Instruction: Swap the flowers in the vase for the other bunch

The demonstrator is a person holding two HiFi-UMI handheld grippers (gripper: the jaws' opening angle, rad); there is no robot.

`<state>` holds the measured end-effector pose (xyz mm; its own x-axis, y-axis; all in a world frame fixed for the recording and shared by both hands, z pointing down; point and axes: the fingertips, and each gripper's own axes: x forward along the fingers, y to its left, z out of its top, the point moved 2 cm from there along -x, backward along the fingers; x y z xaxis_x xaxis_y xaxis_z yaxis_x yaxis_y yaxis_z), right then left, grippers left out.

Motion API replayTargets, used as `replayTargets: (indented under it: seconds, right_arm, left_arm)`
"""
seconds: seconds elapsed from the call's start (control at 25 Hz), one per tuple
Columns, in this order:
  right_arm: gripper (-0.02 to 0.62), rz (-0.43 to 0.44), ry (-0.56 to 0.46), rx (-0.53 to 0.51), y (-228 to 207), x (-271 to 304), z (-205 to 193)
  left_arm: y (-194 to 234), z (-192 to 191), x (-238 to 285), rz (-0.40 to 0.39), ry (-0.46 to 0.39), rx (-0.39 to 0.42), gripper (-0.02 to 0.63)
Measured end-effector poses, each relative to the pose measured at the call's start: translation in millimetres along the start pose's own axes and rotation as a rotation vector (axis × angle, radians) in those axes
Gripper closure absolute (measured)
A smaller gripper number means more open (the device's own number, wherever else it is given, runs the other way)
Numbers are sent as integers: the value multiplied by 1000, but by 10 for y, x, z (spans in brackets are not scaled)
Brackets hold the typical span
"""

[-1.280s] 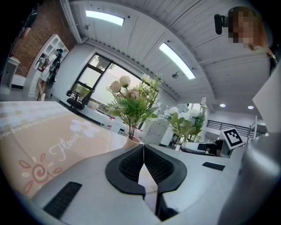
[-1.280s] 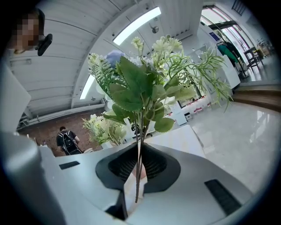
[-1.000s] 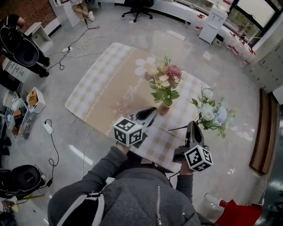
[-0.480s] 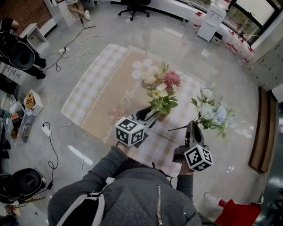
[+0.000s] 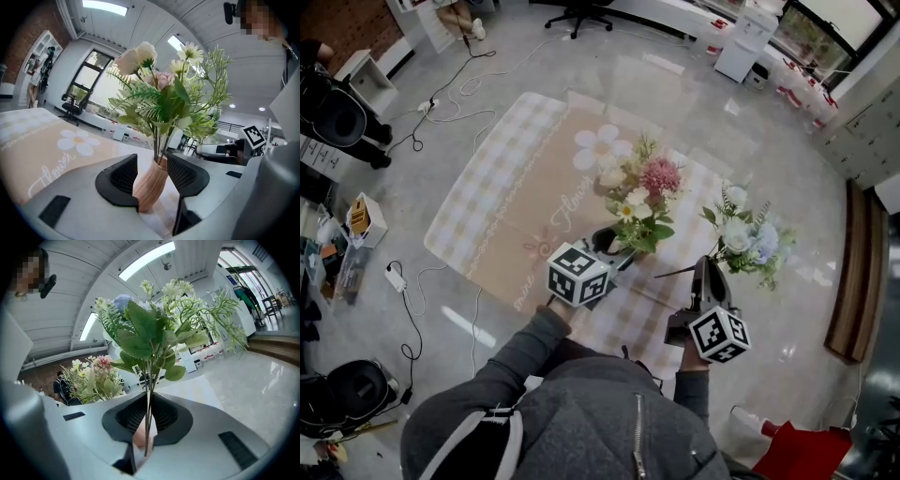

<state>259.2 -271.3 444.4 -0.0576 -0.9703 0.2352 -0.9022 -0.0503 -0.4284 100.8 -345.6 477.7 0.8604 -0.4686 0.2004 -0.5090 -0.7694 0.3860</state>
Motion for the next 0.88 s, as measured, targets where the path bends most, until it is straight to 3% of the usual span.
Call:
replayTargets:
  seconds: [0.64,0.8,0.88]
  right_arm:
    - [560,-2,15,7,-30,75,-9]
    - [560,-4,17,9,-49,74,-18]
    - [561,-3,16,10,-48,78,-26]
  left_arm:
    - [-23,46,212,-16,-16,-1,416]
    - [-67,72,224,-24,-28,23,512]
    - [-69,68,225,-15,-23,48,521]
